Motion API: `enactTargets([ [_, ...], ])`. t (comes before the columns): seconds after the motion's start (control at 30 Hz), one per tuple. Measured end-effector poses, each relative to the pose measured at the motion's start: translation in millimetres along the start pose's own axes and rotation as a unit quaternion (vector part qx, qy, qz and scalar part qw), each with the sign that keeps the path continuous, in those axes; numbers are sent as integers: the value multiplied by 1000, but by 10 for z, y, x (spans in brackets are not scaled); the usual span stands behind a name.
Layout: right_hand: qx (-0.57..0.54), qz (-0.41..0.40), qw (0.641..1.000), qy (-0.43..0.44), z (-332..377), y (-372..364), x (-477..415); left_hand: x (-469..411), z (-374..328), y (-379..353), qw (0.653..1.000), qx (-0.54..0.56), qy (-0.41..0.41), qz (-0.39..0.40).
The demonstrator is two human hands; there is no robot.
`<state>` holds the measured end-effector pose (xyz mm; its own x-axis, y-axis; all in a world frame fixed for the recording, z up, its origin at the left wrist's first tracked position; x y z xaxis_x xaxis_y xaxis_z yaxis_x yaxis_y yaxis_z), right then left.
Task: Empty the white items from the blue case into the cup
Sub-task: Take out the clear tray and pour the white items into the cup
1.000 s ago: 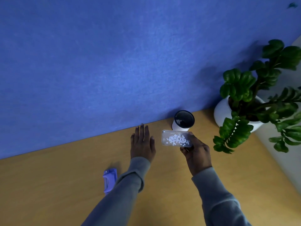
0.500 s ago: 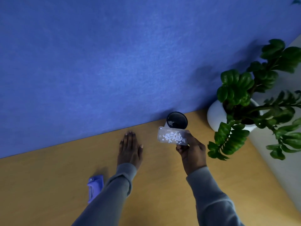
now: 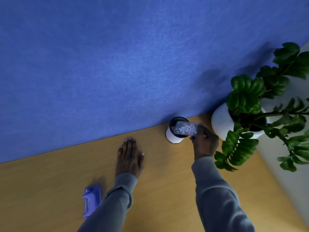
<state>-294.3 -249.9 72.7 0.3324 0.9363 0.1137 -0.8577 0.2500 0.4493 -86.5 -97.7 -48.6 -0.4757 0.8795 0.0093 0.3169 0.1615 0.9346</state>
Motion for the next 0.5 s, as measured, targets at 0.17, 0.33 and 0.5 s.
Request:
enactTargets([
  [0.17,204,-35,944,258,376,-100,-89,-3,7,2,1000,3,2,-3],
  [0.33,341,34,872,350,471,-326,-100,3,8,10,1000,10,-1,-11],
  [0.5,401,68,814,415,497,-339,24,2,18,9,1000,12,-2,-11],
])
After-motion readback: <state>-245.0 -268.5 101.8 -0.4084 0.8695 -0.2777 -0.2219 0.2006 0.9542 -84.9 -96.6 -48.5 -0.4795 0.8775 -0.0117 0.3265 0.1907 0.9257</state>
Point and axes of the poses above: each hand's wrist, its own x-axis away from the middle knuckle, its own y-axis out of the back of the hand, z = x × y, the point moved 4 cm from there along -x, towards the middle knuckle, and after that the axes turned 3 degrees about x, right-handed, at the moved point
